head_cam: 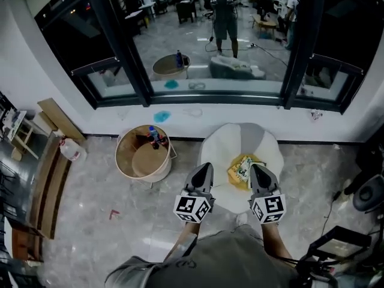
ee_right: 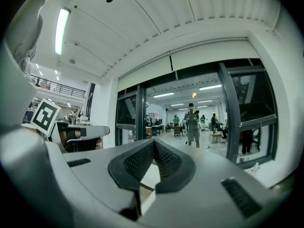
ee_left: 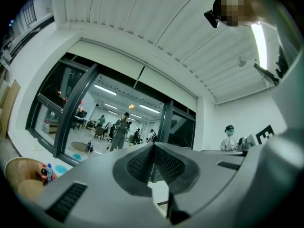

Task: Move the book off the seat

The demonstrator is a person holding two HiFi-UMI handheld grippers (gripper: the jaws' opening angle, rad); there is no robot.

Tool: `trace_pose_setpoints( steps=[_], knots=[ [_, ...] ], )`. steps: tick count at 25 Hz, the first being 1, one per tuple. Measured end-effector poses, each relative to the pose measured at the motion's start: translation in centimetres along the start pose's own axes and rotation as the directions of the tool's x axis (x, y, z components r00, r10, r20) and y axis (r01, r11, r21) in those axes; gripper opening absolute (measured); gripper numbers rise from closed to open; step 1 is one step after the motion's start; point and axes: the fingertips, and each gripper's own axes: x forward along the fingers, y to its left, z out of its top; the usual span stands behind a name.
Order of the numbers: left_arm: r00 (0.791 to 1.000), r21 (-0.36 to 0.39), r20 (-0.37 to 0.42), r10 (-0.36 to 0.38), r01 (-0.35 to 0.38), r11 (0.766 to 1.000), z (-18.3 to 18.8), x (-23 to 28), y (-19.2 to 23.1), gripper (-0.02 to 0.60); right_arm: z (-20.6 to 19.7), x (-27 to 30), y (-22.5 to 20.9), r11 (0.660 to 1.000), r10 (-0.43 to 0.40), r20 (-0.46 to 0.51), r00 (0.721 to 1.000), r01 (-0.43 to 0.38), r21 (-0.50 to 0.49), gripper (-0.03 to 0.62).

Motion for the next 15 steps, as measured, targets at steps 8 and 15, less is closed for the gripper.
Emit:
trace_pose_setpoints(
  steps=[8,15],
  knots=[
    [0.995,0.102,-0.034,0.096,-0.092,0.991,-2.2,9.4,-2.9,0.011,-0.1,3.8,-9.5,0.997,0.065,0.008,0.998,-0.065,0.041,0.015],
    [0.989,0.108,-0.096,0.114,-0.104,0.989,-5.1,14.2,-4.5,0.011,-1.2,6.0,-13.6,0.991,0.124,0.004,0.992,-0.124,0.045,0.015]
  ],
)
